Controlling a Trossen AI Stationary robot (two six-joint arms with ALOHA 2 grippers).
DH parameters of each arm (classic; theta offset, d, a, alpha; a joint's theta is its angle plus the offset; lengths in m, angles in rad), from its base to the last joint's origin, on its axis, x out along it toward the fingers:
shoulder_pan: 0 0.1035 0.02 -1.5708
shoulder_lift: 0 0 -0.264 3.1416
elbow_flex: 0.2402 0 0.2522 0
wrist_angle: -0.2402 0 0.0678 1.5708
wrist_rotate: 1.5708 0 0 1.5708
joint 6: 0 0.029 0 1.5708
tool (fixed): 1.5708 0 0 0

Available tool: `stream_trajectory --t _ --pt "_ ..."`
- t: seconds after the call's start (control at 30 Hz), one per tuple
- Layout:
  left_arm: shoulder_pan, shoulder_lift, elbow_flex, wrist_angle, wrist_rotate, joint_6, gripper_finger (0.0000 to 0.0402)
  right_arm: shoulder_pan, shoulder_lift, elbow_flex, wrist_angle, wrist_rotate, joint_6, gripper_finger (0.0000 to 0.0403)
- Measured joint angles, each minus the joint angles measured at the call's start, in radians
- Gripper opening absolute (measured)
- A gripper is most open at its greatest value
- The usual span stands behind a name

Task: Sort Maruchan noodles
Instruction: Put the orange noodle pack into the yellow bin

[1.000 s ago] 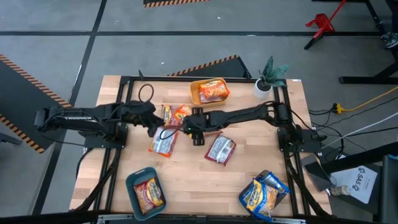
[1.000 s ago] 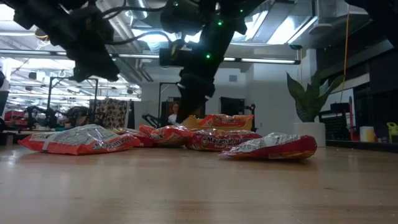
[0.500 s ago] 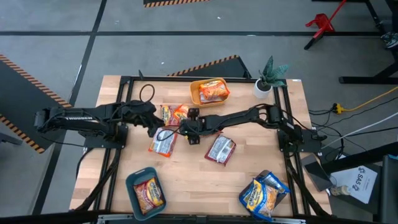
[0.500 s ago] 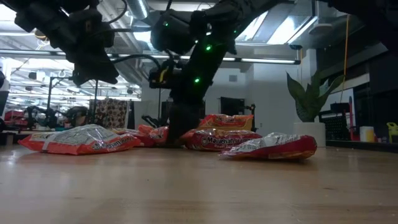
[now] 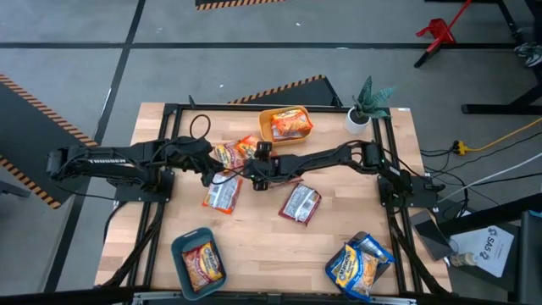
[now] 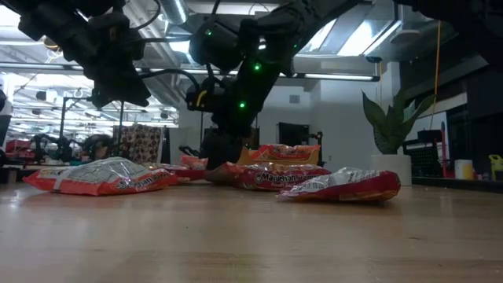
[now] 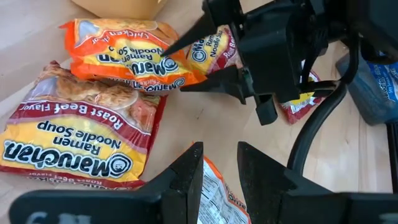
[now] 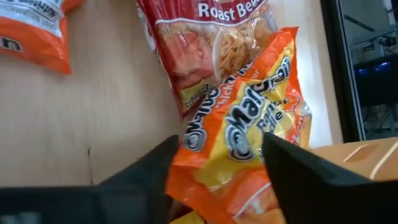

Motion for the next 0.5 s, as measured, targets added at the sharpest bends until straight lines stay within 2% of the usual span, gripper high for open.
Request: stream_trajectory --t 0.2,0.3,0.37,0.5 --pt "0.000 0.000 0.000 0.000 0.000 0.000 0.0094 0.002 0.000 0.002 -0.039 -0.026 0.060 0.0079" --pt "0.000 0.000 0.000 -0.001 -0.001 0.000 0.0094 0.002 0.000 0.031 -0.097 -0.073 0.113 0.0021" --pt "0.000 0.000 0.000 -0.001 -0.002 0.000 0.0094 0.002 0.000 0.059 -0.127 -0.123 0.138 0.0007" --pt "0.000 0.000 0.000 -0.001 -0.002 0.006 0.0094 0.002 0.000 0.138 -0.196 -0.184 0.200 0.0005"
